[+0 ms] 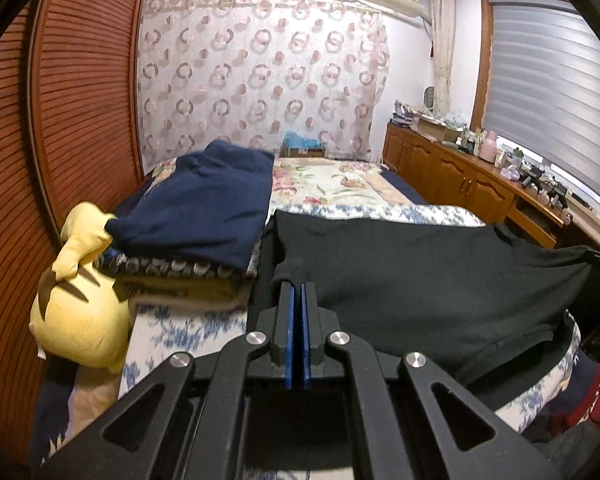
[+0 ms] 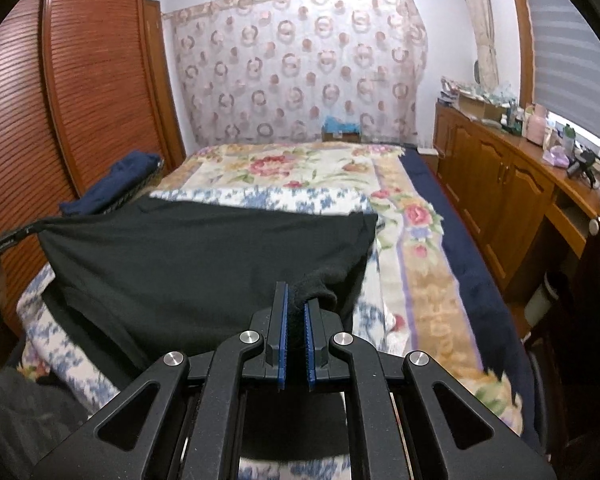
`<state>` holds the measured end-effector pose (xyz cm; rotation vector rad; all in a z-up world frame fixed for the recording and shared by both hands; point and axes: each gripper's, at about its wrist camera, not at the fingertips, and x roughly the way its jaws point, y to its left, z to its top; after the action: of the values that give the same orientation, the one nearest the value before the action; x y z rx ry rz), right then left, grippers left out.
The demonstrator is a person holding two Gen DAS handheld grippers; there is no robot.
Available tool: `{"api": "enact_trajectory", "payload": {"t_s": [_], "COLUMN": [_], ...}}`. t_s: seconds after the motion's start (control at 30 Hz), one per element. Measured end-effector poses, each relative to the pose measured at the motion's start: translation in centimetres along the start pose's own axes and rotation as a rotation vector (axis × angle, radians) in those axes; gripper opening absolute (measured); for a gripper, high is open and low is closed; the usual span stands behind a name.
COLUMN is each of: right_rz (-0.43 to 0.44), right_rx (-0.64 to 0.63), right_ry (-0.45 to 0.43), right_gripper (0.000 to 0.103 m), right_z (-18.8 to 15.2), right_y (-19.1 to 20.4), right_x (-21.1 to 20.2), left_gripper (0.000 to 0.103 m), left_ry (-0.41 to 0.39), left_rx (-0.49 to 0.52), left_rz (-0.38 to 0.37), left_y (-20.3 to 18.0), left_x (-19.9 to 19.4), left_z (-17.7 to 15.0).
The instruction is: Fold small clothes
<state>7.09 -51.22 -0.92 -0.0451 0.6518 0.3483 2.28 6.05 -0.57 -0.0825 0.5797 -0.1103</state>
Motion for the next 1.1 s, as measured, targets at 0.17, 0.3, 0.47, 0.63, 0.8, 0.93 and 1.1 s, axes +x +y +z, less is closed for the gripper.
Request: {"api": "enact_trajectory", "payload": {"t_s": [0.17, 0.3, 0.47, 0.63, 0.8, 0.93, 1.1], "right_rz": [0.017, -0.01, -0.03, -0.033, -0.052, -0.047, -0.069], "right_rx": [0.021, 0.039, -0.004, -0.003, -0.015, -0.021, -0.018], "right_ry": [0.081, 0.149, 0.151, 0.124, 0.119, 0.108, 0.111], "right_gripper": [0.004, 0.005, 0.012, 0.031, 0.037, 0.038, 0.039], "right_z": [-2.6, -4.7, -5.3, -4.5, -4.4, -4.2, -4.0], "right_y": [0.0, -0.4, 0.1, -0.5, -0.6, -0.5, -0.4], "right_x": [1.3, 3.0, 2.7, 1.8, 1.2, 0.9, 2.1], "left_gripper": [0.001, 0.003, 0.014, 0.037, 0.049, 0.05, 0.05], "left_ry": [0.071, 0.131, 0.145, 0.142, 0.149, 0.158, 0.17], "left_rx": [0.001, 0.01, 0.024, 0.033, 0.028, 0.031, 0.027], "left_rz": [0.032, 0.051, 0.045, 0.03, 0.02, 0.033, 0.05], "left_y": [0.2, 0.2, 0.1, 0.4, 0.7, 0.6, 1.0], "left_x": [1.1, 2.3, 2.0, 1.6, 1.8, 2.1, 2.7], "left_z": [-2.6, -4.2, -4.6, -4.3, -4.5, -4.6, -4.8]}}
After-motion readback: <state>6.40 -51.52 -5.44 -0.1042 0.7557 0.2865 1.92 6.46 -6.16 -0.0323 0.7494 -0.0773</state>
